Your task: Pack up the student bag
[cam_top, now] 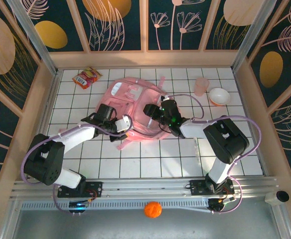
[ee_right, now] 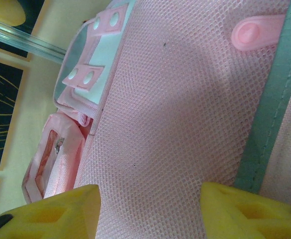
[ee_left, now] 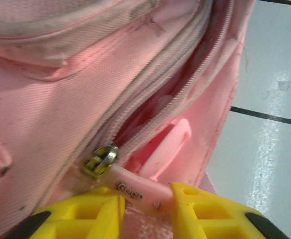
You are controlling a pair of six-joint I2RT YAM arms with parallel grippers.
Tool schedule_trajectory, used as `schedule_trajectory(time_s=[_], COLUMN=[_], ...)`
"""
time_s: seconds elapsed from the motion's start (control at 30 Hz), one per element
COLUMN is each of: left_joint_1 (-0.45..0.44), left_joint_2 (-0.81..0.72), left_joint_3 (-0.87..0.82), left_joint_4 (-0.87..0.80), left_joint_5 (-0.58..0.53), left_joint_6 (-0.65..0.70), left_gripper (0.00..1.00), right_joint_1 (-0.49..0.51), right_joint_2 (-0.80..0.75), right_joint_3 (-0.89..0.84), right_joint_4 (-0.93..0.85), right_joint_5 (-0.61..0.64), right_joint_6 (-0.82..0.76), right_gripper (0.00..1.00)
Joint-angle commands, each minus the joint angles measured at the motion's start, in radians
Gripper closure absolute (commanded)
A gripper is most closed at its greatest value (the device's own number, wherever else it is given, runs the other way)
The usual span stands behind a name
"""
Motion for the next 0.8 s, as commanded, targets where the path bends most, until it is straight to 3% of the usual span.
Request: schedule_trajectory(time_s=[0.0, 0.13, 0.4, 0.53, 0.67, 0.77], left_joint_1=[-0.014, -0.014, -0.014, -0.014, -0.014, -0.013], left_joint_2=[-0.01, 0.001, -0.05, -0.084, -0.136, -0.172], left_joint_3=[-0.018, -0.02, -0.092, -0.113, -0.126, -0.134], left_joint_4=[0.031, 0.027, 0.203, 0.23, 0.242, 0.234], left_joint_5=[0.064, 0.007, -0.1, -0.146, -0.196, -0.213], left_joint_6=[-0.041, -0.091, -0.351, -0.401, -0.414, -0.395], left_gripper=[0.68, 0.64, 0.58, 0.64, 0.79, 0.81], right_joint_1=[0.019, 0.02, 0.019, 0.02, 0.018, 0.018], right_joint_2=[0.001, -0.003, -0.01, -0.017, -0.023, -0.028], right_joint_3=[-0.029, -0.031, -0.031, -0.036, -0.038, -0.038], right_joint_4=[-0.052, -0.051, -0.06, -0.063, -0.072, -0.076], right_joint_5=[-0.052, -0.055, -0.055, -0.051, -0.044, -0.042], right_joint_6=[0.017, 0.014, 0.007, 0.005, 0.001, -0.002], right_gripper=[0.44, 0.44, 0.44, 0.44, 0.44, 0.44])
